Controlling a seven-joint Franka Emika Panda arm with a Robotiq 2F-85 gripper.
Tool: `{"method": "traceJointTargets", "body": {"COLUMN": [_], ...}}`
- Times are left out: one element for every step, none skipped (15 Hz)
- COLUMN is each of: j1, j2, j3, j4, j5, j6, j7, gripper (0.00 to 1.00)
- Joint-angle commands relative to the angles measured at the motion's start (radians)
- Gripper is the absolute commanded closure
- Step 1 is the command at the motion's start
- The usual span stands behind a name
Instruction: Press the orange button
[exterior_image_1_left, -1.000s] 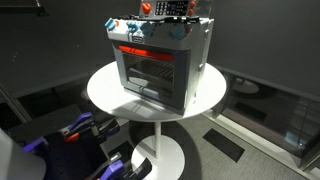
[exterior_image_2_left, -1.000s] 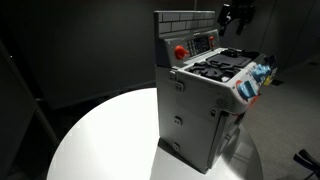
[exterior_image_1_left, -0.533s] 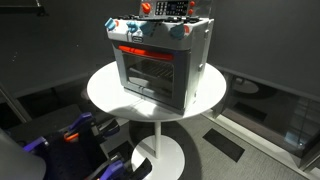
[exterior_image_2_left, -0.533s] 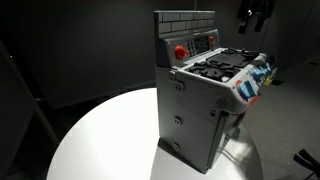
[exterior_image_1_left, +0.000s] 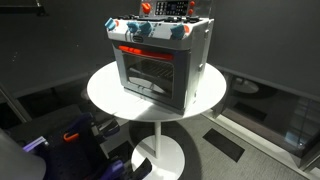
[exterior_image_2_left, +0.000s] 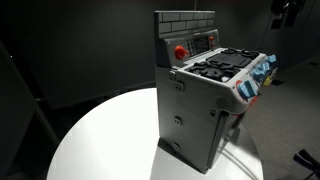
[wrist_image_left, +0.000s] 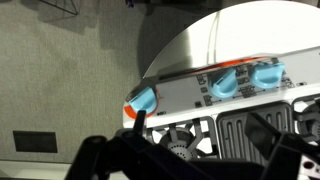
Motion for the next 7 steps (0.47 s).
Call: {"method": "traceJointTargets", "body": {"j1": [-0.012, -0.013, -0.008, -0.010, -0.010, -0.010, -0.011], "j2": [-0.070, -0.078, -0.042, -0.050, -0.055, -0.058, -0.058], "j3": [-0.001, -0.004, 0.004, 0.003, 0.002, 0.002, 0.002], "j4": [-0.061, -0.075, -0.040, -0.051, -0.059, -0.064, -0.065], "j5": [-0.008, -0.006, 0.001, 0.001, 0.001, 0.001, 0.001], "j6": [-0.021, -0.018, -0.013, -0.013, -0.013, -0.013, -0.013], "j7": [-0.018, -0.019, -0.001, -0.001, -0.001, -0.001, -0.001], "gripper": [0.00, 0.00, 0.00, 0.00, 0.00, 0.00, 0.00]}}
